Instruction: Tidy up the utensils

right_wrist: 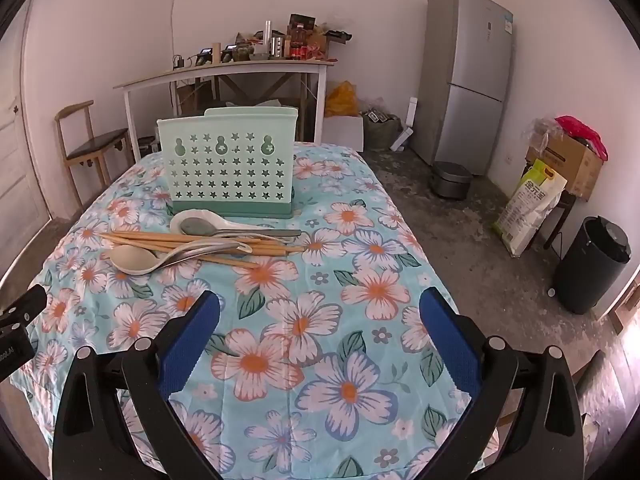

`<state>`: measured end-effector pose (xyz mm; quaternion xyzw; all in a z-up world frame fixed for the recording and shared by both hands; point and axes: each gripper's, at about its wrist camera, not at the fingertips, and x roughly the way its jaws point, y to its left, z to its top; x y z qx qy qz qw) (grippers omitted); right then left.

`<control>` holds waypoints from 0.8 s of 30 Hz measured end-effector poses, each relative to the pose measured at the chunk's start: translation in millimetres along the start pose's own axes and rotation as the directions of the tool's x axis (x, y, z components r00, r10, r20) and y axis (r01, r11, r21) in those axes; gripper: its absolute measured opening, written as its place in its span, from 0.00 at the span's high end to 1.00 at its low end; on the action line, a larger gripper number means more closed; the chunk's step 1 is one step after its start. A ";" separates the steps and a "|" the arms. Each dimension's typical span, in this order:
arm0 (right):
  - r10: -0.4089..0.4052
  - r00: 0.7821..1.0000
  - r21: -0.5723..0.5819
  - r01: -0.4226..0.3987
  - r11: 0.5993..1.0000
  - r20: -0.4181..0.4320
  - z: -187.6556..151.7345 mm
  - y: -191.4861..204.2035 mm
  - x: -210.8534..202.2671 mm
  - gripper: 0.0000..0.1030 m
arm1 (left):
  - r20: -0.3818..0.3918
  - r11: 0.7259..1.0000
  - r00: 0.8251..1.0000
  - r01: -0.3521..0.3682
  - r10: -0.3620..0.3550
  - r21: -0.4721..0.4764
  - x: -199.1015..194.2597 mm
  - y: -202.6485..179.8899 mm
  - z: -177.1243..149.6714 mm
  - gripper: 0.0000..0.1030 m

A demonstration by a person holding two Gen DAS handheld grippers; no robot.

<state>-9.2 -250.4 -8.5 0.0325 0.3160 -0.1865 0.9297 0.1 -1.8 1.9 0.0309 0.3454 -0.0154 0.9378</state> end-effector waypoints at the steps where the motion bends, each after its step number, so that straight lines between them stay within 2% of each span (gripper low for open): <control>1: 0.000 1.000 -0.001 0.000 1.000 0.000 0.1 0.3 -0.2 0.05 | 0.000 1.000 1.000 0.000 0.000 0.001 -0.1 -0.5 0.2 0.08; 24: -0.002 1.000 -0.005 0.002 1.000 0.000 0.4 2.7 -1.7 0.05 | 0.001 1.000 1.000 0.006 -0.006 -0.006 -1.3 4.8 1.2 0.08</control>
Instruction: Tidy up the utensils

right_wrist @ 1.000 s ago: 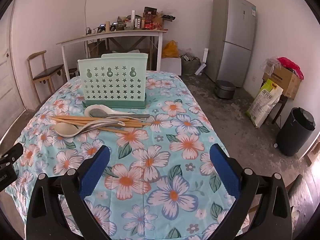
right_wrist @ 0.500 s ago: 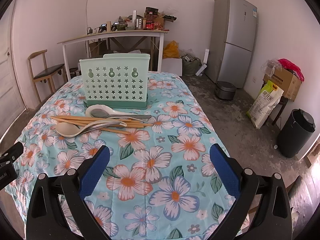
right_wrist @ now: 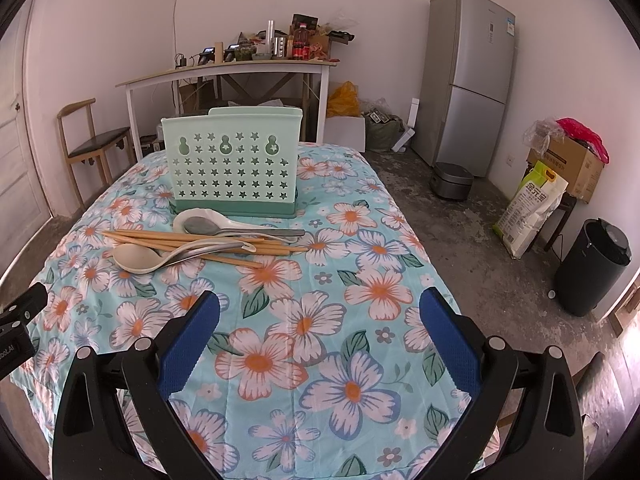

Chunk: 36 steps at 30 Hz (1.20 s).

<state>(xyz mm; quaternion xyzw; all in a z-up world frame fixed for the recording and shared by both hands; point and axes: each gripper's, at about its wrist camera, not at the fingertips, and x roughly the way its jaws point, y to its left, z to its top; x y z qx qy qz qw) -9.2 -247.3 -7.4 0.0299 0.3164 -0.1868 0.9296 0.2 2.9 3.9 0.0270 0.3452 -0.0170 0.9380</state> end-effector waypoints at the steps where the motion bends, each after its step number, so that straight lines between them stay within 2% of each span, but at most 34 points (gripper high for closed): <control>1: 0.000 1.000 -0.001 0.000 1.000 0.001 -0.1 0.8 0.0 0.05 | -0.001 1.000 1.000 0.000 0.000 -0.001 0.0 0.0 0.0 0.08; 36: 0.021 1.000 -0.004 -0.021 1.000 0.010 3.0 1.7 -1.7 0.05 | -0.017 1.000 1.000 -0.016 0.016 -0.007 3.7 5.5 -0.3 0.08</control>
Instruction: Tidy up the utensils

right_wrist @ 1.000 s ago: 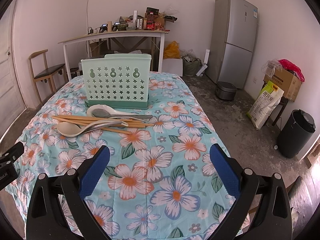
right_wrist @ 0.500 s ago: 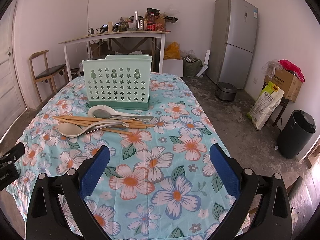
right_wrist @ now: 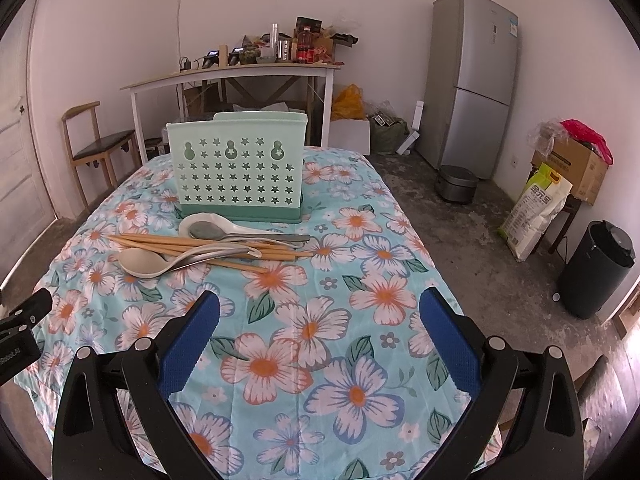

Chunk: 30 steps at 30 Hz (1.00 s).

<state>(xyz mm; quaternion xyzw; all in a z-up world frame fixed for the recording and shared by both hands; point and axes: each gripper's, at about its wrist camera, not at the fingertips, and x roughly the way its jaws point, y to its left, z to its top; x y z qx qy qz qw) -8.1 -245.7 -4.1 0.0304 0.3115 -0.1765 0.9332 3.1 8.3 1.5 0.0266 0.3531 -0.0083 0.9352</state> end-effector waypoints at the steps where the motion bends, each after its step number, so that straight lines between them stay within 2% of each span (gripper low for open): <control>1: 0.000 1.000 -0.001 0.000 1.000 0.000 0.0 0.2 -0.2 0.05 | -0.001 1.000 1.000 0.000 0.000 0.000 0.1 0.1 -0.1 0.08; 30: 0.010 1.000 -0.002 -0.010 1.000 0.001 0.5 1.7 -1.6 0.05 | -0.007 1.000 1.000 0.000 0.000 -0.003 1.1 5.0 -0.7 0.08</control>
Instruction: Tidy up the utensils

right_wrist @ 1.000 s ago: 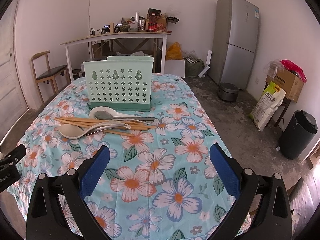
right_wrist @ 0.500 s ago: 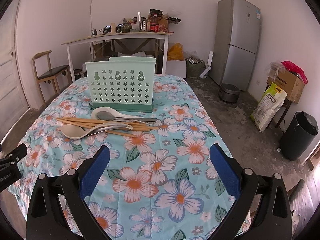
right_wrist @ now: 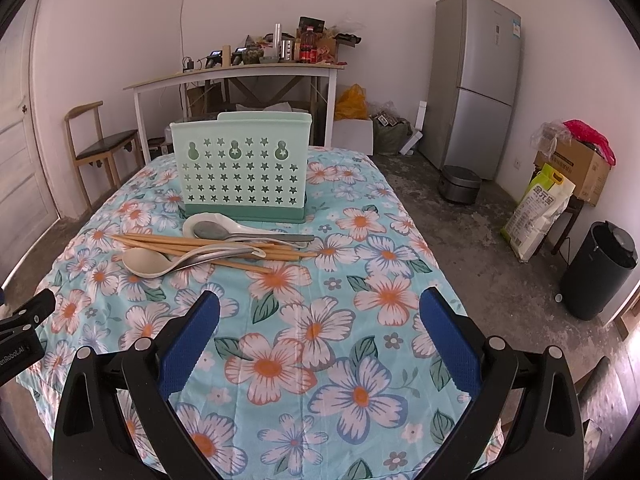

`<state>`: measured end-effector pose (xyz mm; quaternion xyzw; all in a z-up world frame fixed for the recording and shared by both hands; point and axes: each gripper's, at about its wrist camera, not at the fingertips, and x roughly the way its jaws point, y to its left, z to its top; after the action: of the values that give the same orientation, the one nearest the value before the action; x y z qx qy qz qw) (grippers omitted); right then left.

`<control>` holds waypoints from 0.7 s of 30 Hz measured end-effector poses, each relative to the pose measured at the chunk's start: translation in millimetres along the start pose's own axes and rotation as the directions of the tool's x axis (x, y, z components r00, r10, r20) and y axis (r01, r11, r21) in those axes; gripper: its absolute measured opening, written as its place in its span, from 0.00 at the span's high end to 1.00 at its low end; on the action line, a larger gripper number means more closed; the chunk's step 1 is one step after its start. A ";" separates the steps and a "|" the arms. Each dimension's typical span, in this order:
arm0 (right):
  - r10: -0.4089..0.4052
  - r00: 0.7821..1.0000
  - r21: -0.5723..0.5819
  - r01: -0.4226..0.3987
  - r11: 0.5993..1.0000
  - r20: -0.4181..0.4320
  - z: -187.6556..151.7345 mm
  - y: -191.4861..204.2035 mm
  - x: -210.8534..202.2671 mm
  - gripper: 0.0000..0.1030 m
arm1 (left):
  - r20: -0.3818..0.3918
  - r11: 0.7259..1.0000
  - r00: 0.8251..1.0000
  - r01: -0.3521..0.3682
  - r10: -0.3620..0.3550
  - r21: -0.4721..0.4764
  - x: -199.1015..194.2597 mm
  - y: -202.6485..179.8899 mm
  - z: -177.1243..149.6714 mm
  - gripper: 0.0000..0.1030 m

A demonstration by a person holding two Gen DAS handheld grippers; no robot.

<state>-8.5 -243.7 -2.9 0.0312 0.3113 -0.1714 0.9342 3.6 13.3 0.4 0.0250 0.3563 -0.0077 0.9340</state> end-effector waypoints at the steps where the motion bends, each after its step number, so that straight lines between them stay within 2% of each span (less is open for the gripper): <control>1: 0.000 1.000 0.000 0.000 1.000 0.000 -0.3 -0.2 0.2 0.05 | 0.000 1.000 1.000 0.000 0.000 0.000 0.1 0.4 -0.1 0.08; 11: 0.010 0.999 0.000 -0.010 1.000 -0.031 -2.9 1.6 13.0 0.05 | -0.024 1.000 1.000 0.014 -0.014 0.001 10.6 0.0 -2.6 0.08; 21: 0.046 0.993 -0.012 -0.048 0.999 -0.113 -7.4 8.8 45.2 0.05 | -0.062 0.998 0.997 0.049 -0.047 0.036 35.3 -10.1 -0.6 0.08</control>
<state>24.1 -247.8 -36.0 0.0411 0.3639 -0.1448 0.9192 29.2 3.4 -24.0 0.0343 0.3850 -0.0362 0.9216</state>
